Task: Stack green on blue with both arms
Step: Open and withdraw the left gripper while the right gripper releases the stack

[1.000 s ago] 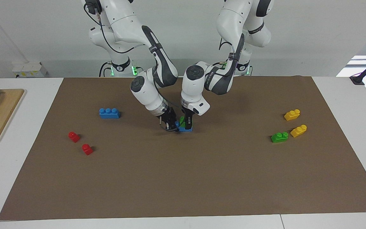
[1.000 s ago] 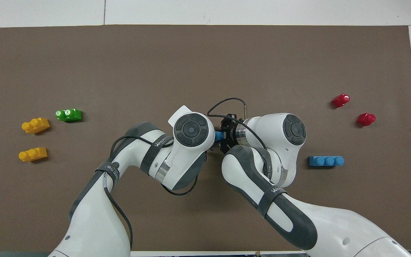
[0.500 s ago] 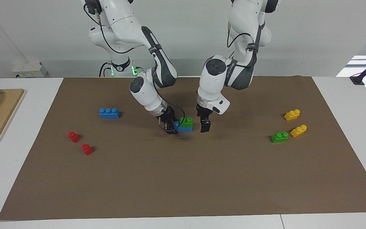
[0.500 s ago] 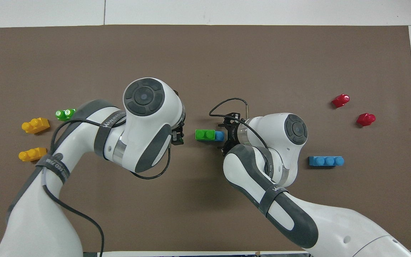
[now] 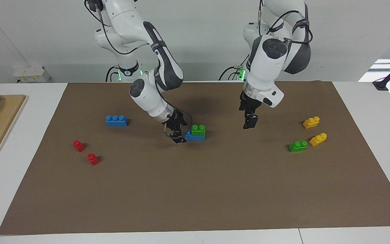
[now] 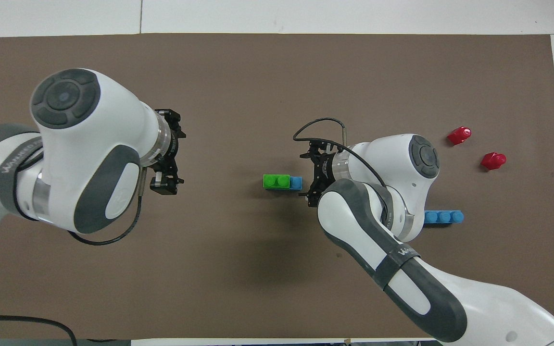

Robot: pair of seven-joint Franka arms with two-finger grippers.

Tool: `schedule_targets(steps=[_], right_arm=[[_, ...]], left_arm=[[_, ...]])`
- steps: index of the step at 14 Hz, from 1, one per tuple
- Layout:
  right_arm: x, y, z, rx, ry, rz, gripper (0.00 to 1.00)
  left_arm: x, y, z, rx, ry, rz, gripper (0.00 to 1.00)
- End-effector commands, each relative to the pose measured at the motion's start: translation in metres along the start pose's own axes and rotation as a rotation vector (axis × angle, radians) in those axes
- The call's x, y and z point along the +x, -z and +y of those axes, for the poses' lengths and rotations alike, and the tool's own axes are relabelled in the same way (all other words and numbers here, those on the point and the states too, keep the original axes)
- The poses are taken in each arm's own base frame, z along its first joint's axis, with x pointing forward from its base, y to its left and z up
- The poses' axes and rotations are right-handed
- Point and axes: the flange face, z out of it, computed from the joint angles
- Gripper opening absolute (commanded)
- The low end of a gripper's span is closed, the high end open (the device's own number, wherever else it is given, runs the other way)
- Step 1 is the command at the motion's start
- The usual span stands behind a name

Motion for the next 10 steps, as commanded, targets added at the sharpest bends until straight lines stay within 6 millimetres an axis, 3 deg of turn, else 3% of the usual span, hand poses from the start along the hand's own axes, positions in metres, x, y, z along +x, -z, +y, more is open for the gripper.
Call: schedule_targets(steps=[1,3,5,7,9,10], right_arm=[[-0.009,0.029,0.000,0.021,-0.005,-0.042,1.00],[-0.003,0.046,-0.008,0.053,0.004,-0.037,1.00],[0.010,0.072,-0.024,0.087,0.051,-0.018,1.00],[0.013,0.098,-0.040,0.079,0.165,0.028,1.00],[0.018,0.121,-0.052,0.066,0.348,0.100,1.00],[0.023,0.133,-0.056,0.053,0.471,0.150,1.00]], left_arm=[[0.051,0.027,-0.014,0.032,-0.164,-0.010,1.00],[0.087,0.036,-0.014,0.044,-0.308,-0.010,1.00],[0.096,0.057,-0.006,0.010,-0.523,0.052,1.00],[0.108,0.077,-0.002,0.015,-0.706,0.153,1.00],[0.136,0.082,-0.001,0.044,-0.767,0.140,1.00],[0.141,0.085,-0.002,0.056,-0.820,0.123,1.00]])
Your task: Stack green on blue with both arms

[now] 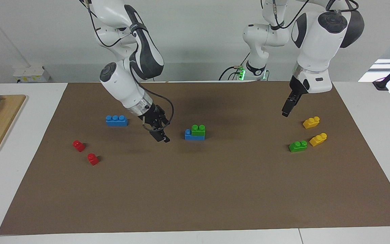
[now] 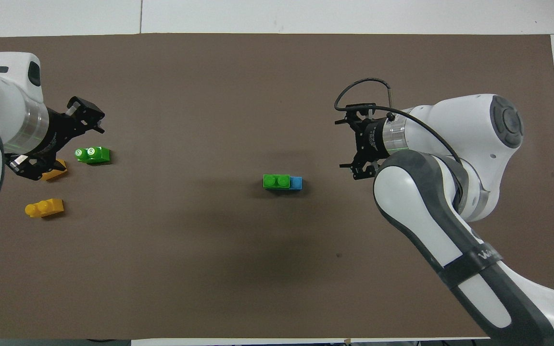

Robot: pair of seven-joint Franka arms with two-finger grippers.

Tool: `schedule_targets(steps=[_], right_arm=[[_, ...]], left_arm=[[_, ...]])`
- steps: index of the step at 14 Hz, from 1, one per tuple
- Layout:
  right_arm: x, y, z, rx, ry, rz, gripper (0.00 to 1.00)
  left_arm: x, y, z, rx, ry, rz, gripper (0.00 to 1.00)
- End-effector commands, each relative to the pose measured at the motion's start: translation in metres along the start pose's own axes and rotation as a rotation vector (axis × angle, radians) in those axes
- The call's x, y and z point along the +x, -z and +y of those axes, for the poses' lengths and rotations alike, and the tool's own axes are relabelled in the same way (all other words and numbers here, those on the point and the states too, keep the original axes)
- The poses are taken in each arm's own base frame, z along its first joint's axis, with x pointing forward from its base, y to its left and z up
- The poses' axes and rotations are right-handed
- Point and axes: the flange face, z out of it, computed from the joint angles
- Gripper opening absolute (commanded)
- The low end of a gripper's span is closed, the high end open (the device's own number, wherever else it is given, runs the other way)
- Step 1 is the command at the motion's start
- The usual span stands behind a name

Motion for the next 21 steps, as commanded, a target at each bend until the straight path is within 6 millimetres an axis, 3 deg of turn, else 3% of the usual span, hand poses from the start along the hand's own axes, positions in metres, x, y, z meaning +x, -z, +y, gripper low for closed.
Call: schedule_targets(steps=[1,3,6,8,10,12,16,19,21], right_arm=[[0.016,0.034,-0.013,-0.041,0.292,0.089,1.00],[0.032,0.062,-0.022,-0.080,0.455,0.119,1.00],[0.053,0.102,-0.025,-0.153,0.739,0.190,1.00],[0.067,0.127,-0.022,-0.196,0.877,0.220,1.00],[0.078,0.151,-0.016,-0.247,1.006,0.222,1.00],[0.085,0.172,-0.007,-0.299,1.106,0.229,1.00],[0.095,0.206,0.006,-0.379,1.271,0.227,1.00],[0.095,0.217,0.014,-0.428,1.291,0.176,1.00],[0.092,0.225,0.021,-0.465,1.283,0.156,1.00]], left_arm=[[0.018,0.008,-0.017,0.030,-0.164,-0.031,1.00],[0.032,0.008,-0.025,0.041,-0.297,-0.029,1.00],[0.044,0.022,-0.025,0.071,-0.315,0.017,1.00],[0.044,0.019,-0.023,0.086,-0.357,0.028,1.00],[0.060,0.000,-0.054,0.106,-0.450,-0.021,1.00],[0.060,-0.006,-0.064,0.087,-0.529,-0.060,1.00],[0.047,-0.017,-0.065,0.085,-0.611,-0.095,1.00],[0.048,-0.023,-0.064,0.092,-0.785,-0.136,1.00],[0.051,-0.025,-0.073,0.094,-0.781,-0.147,1.00]])
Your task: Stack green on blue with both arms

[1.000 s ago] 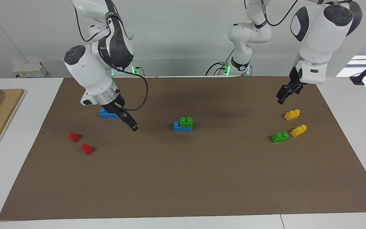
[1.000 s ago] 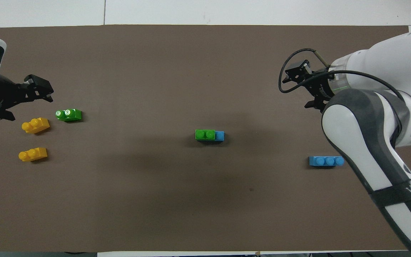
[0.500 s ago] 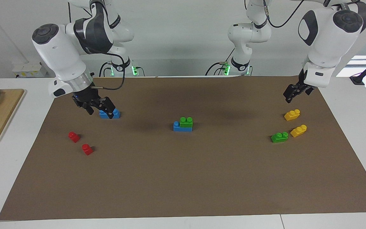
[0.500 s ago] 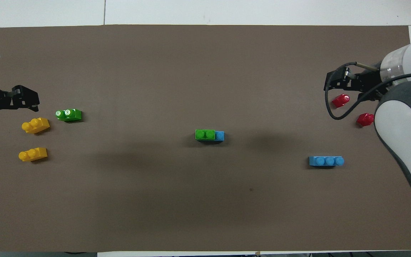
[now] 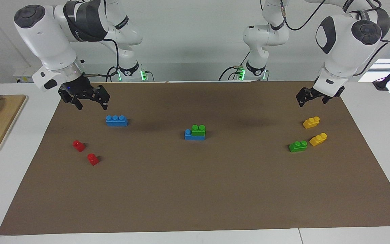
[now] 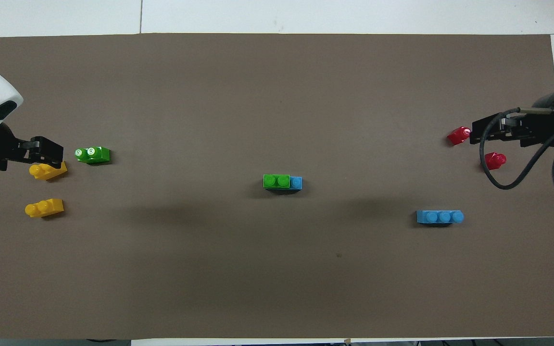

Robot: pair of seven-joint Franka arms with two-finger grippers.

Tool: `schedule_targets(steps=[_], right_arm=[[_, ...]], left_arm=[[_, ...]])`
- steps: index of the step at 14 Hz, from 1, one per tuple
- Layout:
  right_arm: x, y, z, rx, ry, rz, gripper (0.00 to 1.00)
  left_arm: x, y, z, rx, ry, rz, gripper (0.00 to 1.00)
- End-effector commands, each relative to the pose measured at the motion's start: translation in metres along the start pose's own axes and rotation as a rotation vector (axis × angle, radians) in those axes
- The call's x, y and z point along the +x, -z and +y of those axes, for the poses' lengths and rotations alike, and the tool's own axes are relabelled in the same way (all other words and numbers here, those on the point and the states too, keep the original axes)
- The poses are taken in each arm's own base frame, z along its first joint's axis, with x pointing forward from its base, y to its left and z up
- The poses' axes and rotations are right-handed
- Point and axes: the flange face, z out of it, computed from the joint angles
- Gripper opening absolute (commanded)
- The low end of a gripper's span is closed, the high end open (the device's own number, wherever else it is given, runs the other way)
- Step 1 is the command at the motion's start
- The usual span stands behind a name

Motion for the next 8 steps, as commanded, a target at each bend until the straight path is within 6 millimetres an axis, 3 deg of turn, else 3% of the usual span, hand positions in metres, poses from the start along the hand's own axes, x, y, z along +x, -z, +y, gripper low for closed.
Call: schedule_targets(steps=[1,4,8], right_arm=[[-0.0092,0.0149,0.0050,-0.049,0.026,-0.016,1.00],[-0.0089,0.0159,0.0091,-0.064,0.042,-0.014,1.00],[-0.0094,0.0160,0.0104,-0.077,0.043,-0.015,1.00]], left_arm=[[-0.0132,-0.0065,-0.0083,-0.015,-0.031,-0.032,1.00],[-0.0191,-0.0084,-0.0073,-0.017,-0.026,-0.035,1.00],[-0.0122,-0.0032,-0.0069,-0.088,-0.001,0.017,1.00]])
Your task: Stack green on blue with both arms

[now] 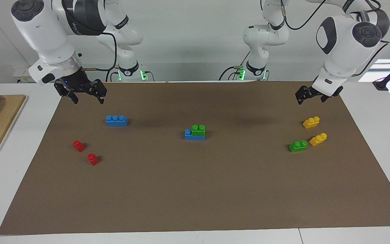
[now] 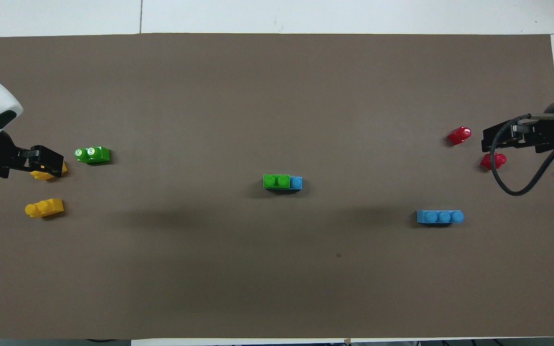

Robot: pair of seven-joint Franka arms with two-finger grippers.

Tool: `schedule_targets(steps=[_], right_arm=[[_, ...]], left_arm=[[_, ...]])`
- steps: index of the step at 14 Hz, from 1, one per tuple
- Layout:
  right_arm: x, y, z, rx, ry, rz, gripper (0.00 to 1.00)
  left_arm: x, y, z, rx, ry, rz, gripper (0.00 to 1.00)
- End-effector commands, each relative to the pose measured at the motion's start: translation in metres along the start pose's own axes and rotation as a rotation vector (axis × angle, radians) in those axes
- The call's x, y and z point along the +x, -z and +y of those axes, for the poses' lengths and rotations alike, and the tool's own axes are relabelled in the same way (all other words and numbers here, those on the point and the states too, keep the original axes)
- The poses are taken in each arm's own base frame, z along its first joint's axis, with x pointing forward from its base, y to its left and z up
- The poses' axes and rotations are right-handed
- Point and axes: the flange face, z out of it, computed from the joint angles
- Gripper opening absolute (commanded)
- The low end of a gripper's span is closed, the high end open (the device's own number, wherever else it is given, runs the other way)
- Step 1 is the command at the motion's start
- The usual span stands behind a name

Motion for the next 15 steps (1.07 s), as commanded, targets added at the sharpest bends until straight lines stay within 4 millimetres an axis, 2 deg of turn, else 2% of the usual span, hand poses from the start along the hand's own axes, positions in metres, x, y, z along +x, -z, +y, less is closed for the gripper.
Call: schedule_targets(steps=[1,3,6,11,15], right_arm=[[-0.003,0.004,0.006,-0.027,0.022,-0.005,1.00],[-0.003,0.004,0.006,-0.027,0.022,-0.006,1.00],[-0.003,0.004,0.005,-0.027,0.022,-0.005,1.00],[-0.003,0.004,0.005,-0.027,0.022,-0.005,1.00],[-0.003,0.004,0.005,-0.027,0.022,-0.005,1.00]], left_arm=[[-0.004,0.002,-0.009,-0.093,0.041,0.028,1.00],[-0.004,0.003,-0.006,-0.104,0.103,0.023,1.00],[-0.002,0.005,-0.004,-0.102,0.102,0.034,1.00],[0.000,0.025,-0.009,-0.103,0.101,0.065,1.00],[0.001,0.026,-0.004,-0.094,0.079,0.072,1.00]])
